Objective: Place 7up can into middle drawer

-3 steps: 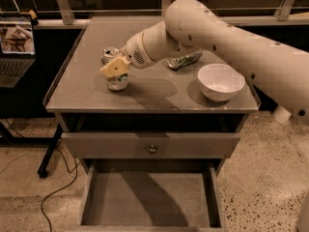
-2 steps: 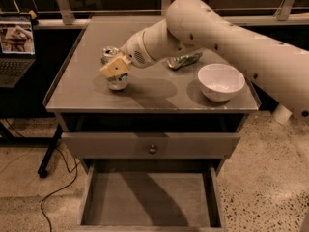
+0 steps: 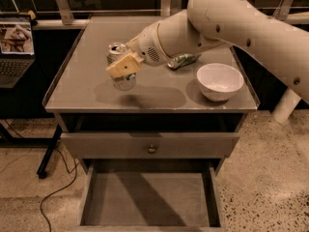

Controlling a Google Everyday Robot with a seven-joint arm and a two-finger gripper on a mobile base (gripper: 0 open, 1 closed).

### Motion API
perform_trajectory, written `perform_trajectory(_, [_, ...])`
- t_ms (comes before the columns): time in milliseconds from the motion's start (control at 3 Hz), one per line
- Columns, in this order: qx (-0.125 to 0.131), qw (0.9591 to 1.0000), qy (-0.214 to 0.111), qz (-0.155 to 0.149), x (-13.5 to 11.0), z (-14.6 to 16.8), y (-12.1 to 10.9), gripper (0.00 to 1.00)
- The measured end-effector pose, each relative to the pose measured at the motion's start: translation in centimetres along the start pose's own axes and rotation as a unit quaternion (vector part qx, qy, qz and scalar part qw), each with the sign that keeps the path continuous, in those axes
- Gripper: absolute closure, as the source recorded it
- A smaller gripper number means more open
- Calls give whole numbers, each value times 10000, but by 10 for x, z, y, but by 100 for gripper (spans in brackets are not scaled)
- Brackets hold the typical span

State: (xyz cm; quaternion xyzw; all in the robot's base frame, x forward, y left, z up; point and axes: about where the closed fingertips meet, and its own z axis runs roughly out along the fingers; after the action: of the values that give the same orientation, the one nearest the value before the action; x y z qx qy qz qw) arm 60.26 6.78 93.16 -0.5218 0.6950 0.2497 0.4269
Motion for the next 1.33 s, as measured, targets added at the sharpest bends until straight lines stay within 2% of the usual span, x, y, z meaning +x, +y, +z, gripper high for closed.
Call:
perform_trajectory(333, [-102, 9999, -50, 67, 8, -30, 27, 100])
perform_trajectory(667, [-329, 9994, -72, 23, 24, -72, 84, 100])
perform_trajectory(1000, [-334, 9994, -72, 21, 24, -71, 85, 100])
perform_trajectory(1333, [-602, 9981, -133, 58, 28, -61, 110, 100])
